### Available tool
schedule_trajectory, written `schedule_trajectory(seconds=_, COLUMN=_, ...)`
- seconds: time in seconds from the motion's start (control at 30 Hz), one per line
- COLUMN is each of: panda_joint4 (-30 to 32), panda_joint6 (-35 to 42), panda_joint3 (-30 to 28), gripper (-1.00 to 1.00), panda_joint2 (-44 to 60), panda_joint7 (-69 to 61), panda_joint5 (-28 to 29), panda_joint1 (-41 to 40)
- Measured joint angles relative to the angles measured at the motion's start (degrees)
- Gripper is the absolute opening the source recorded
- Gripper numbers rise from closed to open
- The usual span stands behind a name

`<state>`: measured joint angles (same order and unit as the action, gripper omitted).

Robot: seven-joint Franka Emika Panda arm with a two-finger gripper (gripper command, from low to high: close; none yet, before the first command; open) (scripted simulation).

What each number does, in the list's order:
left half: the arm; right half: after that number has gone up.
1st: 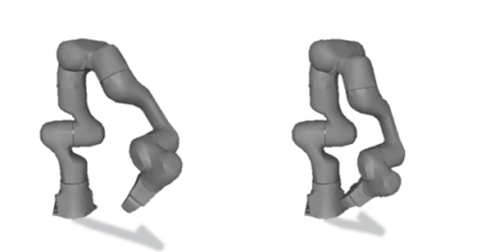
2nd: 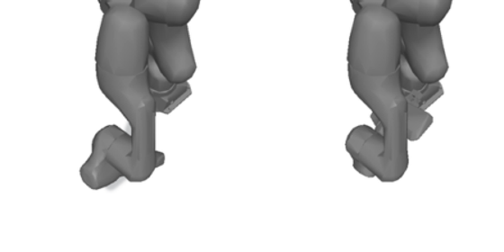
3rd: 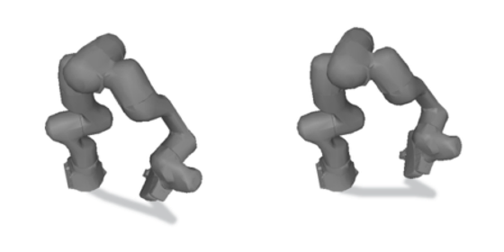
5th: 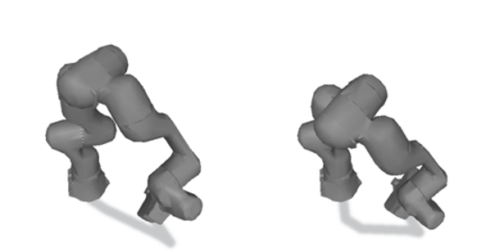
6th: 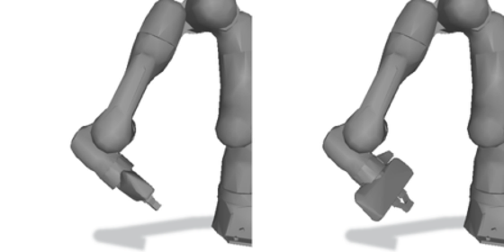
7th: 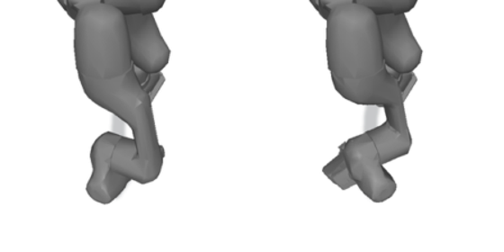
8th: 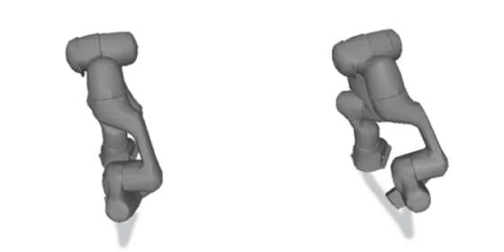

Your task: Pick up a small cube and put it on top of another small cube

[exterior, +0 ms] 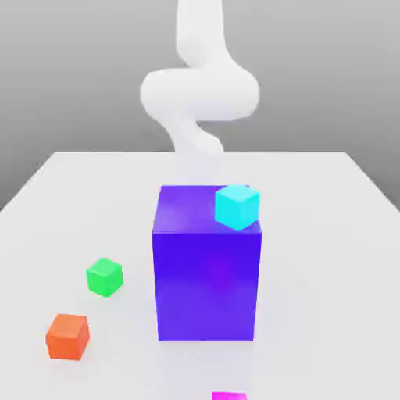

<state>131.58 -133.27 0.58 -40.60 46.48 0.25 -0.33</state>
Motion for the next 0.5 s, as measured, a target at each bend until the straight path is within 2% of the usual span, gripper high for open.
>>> schedule_trajectory(seconds=0.5, panda_joint4=-1.19, panda_joint6=-8.92, panda_joint3=2.65, gripper=0.00, panda_joint2=31.52, panda_joint7=4.52, panda_joint5=2.35, panda_joint1=-0.86)
